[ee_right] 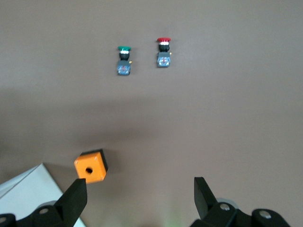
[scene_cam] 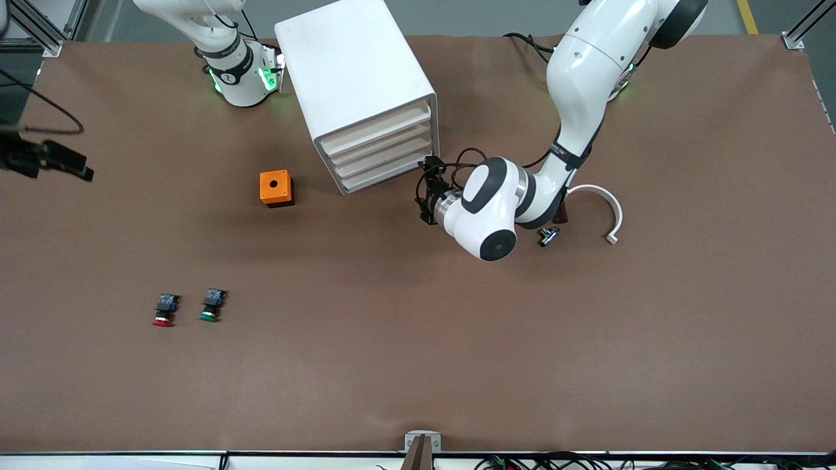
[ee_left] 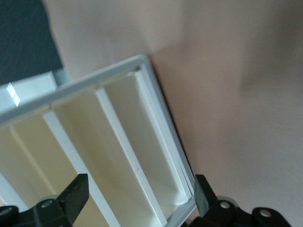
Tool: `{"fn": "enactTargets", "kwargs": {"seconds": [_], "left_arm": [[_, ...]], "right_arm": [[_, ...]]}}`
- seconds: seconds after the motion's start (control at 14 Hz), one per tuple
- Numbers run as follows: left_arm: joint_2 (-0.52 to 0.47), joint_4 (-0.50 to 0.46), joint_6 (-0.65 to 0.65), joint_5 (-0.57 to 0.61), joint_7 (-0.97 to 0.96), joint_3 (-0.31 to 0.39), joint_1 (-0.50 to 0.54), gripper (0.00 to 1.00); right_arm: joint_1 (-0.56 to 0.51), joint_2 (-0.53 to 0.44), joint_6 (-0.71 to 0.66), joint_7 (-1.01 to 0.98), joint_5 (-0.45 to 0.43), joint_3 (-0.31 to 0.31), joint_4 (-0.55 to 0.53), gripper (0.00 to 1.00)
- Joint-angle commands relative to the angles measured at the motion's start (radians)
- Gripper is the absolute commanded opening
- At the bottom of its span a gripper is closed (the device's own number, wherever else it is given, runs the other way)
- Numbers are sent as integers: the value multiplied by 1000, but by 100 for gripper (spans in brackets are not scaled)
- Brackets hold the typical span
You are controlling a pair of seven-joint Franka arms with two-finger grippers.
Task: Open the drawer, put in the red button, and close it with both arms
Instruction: 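Pull the drawer open with the left gripper while the right gripper reaches the red button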
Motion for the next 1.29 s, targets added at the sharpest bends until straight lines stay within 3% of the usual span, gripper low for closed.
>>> {"fn": "enactTargets", "kwargs": {"seconds": [0.0,0.29,0.5,0.86,1.0,1.07,1.14,1.21], "left_arm": [[34,14,-11,-134,-131,5,-1,89],[46,14,-105,-179,-261,5,-14,80],[48,14,-178,-210,-303,5,-30,73],[83,19,-183,-230,-295,5,-70,58],[86,21,-182,-253,-297,5,-76,57],[86,21,-182,-256,-295,3,-82,50],[86,21,-178,-256,-295,5,-93,32],[86,21,-175,-256,-297,5,-97,25]], "right_arm": [[-49,112,45,-25,6,9,44,100],[-83,197,160,-83,4,11,29,100],[-88,278,320,-79,4,11,-9,100],[-94,387,547,-69,38,12,-87,100],[-89,424,636,-69,59,11,-118,100],[-88,450,676,-69,59,12,-121,100],[-91,481,717,-69,59,12,-121,100],[-89,505,752,-69,62,12,-121,100]]}}
